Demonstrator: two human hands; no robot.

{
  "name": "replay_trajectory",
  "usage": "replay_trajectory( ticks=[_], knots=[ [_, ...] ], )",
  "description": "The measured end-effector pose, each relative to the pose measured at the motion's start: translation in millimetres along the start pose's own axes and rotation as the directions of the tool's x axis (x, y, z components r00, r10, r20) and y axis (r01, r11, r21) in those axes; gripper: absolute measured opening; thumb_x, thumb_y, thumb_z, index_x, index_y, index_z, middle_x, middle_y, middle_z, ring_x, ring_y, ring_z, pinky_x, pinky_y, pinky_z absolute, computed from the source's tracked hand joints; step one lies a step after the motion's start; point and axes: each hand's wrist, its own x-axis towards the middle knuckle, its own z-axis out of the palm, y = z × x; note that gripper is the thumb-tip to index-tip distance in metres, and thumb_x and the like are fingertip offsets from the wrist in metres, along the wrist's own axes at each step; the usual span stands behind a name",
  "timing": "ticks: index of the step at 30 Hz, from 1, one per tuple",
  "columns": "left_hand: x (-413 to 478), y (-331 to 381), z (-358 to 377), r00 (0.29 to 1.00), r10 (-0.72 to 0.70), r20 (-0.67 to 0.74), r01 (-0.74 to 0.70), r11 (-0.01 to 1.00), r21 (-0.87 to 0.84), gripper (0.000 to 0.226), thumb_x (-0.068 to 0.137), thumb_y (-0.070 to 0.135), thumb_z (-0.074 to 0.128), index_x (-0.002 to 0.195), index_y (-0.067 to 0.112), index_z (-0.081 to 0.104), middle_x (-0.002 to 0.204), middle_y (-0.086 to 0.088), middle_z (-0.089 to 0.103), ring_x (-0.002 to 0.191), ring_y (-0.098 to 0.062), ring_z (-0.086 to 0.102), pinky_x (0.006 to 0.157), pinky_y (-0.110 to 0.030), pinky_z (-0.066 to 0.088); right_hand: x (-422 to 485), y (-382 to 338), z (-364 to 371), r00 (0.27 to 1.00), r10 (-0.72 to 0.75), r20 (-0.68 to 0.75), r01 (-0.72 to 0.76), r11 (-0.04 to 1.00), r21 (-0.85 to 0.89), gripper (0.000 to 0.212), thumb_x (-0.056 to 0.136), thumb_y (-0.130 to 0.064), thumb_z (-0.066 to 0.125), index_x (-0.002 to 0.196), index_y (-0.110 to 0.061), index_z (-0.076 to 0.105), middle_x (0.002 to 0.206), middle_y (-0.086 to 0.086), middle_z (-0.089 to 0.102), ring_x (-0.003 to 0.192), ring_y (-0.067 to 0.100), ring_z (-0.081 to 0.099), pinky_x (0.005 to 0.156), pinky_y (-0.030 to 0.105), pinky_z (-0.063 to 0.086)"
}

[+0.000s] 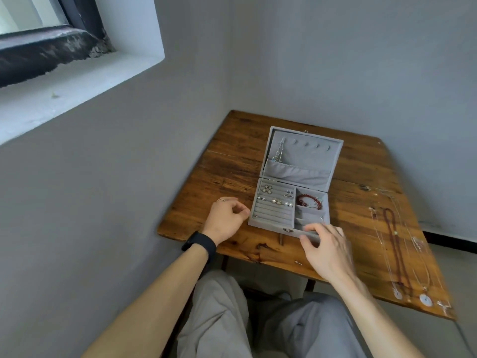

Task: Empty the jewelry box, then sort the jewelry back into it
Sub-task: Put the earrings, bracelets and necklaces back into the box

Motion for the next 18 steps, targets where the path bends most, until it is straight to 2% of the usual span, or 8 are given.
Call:
replay_trajectory(
  ticks=[3, 5, 9, 14, 18],
  knots=[
    [8.9, 10.0, 3.3, 0.993, 0.072, 0.093, -0.092, 0.969, 0.231, 0.018, 0.094, 0.039, 0.063, 0.102, 0.027, 0.074, 0.144, 0.001, 0.047, 0.137, -0.018, 0.038, 0.109, -0.037, 0.033, -9.5, 14.5, -2.6, 1.0, -0.007, 0.014, 0.007, 0.999, 0.031, 0.025, 0.094, -0.038, 0.061, 0.118, -0.03, 0.061, 0.124, -0.011, 0.063, 0.124, 0.014, 0.049, 0.1, 0.041, 0.042],
    [11.2, 17.5, 4.2, 0.988, 0.082, 0.129, -0.12, 0.939, 0.322, 0.02, 0.095, 0.04, 0.06, 0.104, 0.028, 0.073, 0.147, 0.001, 0.044, 0.136, -0.02, 0.038, 0.109, -0.039, 0.037, -11.6, 16.4, -2.9, 0.999, -0.031, 0.037, 0.029, 0.999, 0.042, 0.03, 0.095, -0.039, 0.059, 0.123, -0.03, 0.059, 0.129, -0.012, 0.06, 0.129, 0.012, 0.046, 0.105, 0.042, 0.039],
    [15.1, 34.2, 10.0, 0.981, 0.128, 0.144, -0.188, 0.799, 0.571, 0.022, 0.096, 0.035, 0.055, 0.106, 0.025, 0.071, 0.141, -0.001, 0.047, 0.126, -0.025, 0.045, 0.096, -0.042, 0.048, -10.9, 19.4, -2.5, 0.998, -0.045, 0.045, 0.043, 0.998, 0.054, 0.033, 0.095, -0.041, 0.057, 0.126, -0.03, 0.057, 0.132, -0.012, 0.058, 0.131, 0.011, 0.043, 0.106, 0.04, 0.038],
    [26.0, 49.1, 12.9, 0.983, 0.055, 0.176, -0.157, 0.749, 0.644, 0.018, 0.09, 0.028, 0.056, 0.099, 0.025, 0.071, 0.119, -0.001, 0.054, 0.107, -0.025, 0.053, 0.088, -0.043, 0.054, -14.6, 24.3, 1.2, 0.998, -0.056, 0.04, 0.053, 0.996, 0.066, 0.038, 0.095, -0.04, 0.058, 0.132, -0.031, 0.054, 0.141, -0.007, 0.054, 0.139, 0.012, 0.036, 0.111, 0.041, 0.032],
    [35.6, 55.8, 11.5, 0.976, -0.012, 0.216, -0.132, 0.758, 0.639, 0.011, 0.088, 0.027, 0.062, 0.094, 0.03, 0.07, 0.114, 0.0, 0.053, 0.099, -0.023, 0.058, 0.085, -0.041, 0.056, -15.6, 24.7, 2.7, 0.998, -0.045, 0.038, 0.043, 0.997, 0.062, 0.04, 0.096, -0.041, 0.057, 0.134, -0.031, 0.053, 0.146, -0.006, 0.049, 0.142, 0.012, 0.033, 0.113, 0.041, 0.029]
  ],
)
